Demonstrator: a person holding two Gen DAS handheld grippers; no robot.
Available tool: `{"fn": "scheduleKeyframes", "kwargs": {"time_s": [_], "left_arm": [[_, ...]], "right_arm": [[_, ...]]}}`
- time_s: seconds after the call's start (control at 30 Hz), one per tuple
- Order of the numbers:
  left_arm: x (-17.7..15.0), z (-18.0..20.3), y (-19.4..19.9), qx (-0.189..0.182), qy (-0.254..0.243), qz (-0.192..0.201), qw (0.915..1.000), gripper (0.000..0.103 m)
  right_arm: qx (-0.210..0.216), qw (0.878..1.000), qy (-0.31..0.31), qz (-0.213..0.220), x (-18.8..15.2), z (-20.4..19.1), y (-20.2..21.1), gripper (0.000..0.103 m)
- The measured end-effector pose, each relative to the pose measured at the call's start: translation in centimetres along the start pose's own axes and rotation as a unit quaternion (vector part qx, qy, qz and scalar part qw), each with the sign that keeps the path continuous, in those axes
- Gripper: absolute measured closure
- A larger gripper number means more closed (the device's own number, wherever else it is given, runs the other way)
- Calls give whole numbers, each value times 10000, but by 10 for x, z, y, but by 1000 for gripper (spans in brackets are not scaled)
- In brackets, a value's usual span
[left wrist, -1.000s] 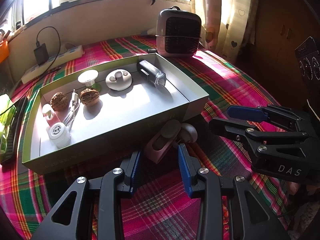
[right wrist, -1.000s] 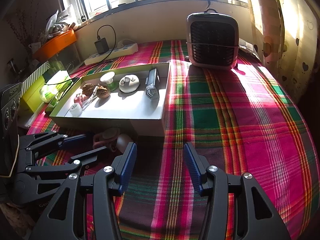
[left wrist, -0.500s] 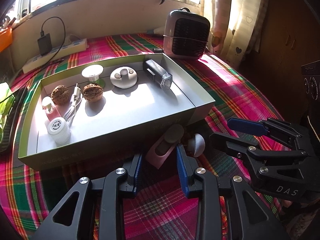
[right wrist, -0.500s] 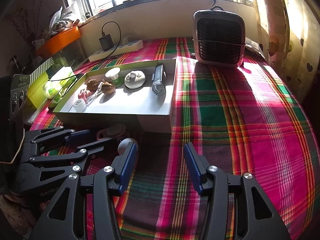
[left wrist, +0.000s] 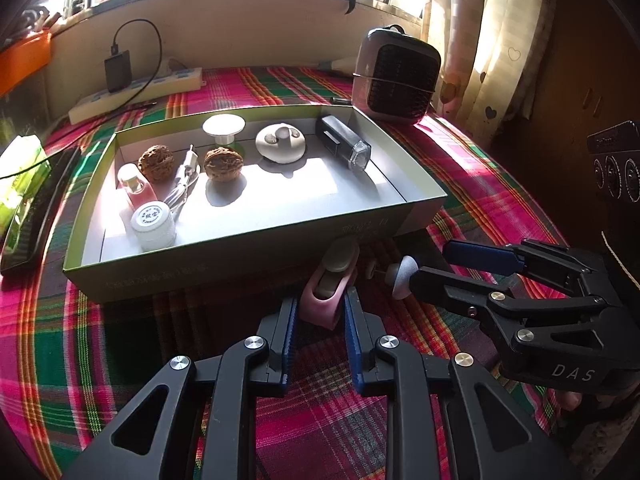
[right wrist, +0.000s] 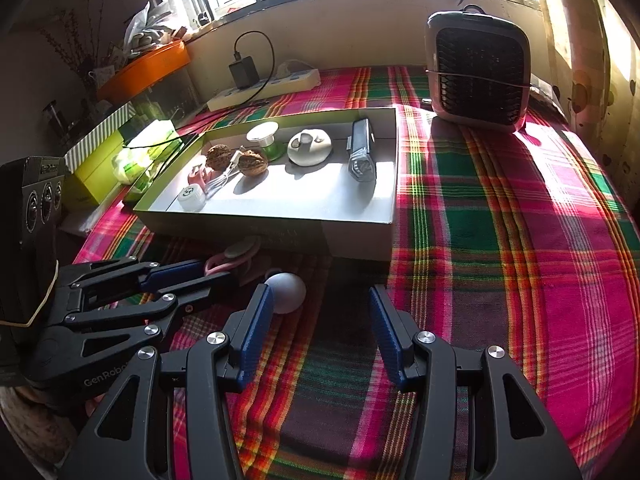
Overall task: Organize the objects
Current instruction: 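Grasp the pink-and-teal holder with the left gripper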
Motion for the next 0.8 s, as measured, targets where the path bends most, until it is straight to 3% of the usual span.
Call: {"fn": "scheduleKeyframes", "kwargs": {"time_s": [0.53,0.8], "left_arm": [[-12,-22,20,236,249,49,9994,84],[-12,-25,21,205,239,40,9995,84]], "right_arm": [[146,9984,504,-232,0,-22,-20,52],[-71,9953,940,-215,-1,-30,-25,53]]}}
Point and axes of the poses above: each gripper's, at about its wrist camera, not at the fingertips, and y roughly against the way its jaws point, z to its right, x to its top, the point moved 2 cm from there along -y, roughly the way its jaws point, and after that the axes turned 14 degrees about z, right-handed, at the moved point
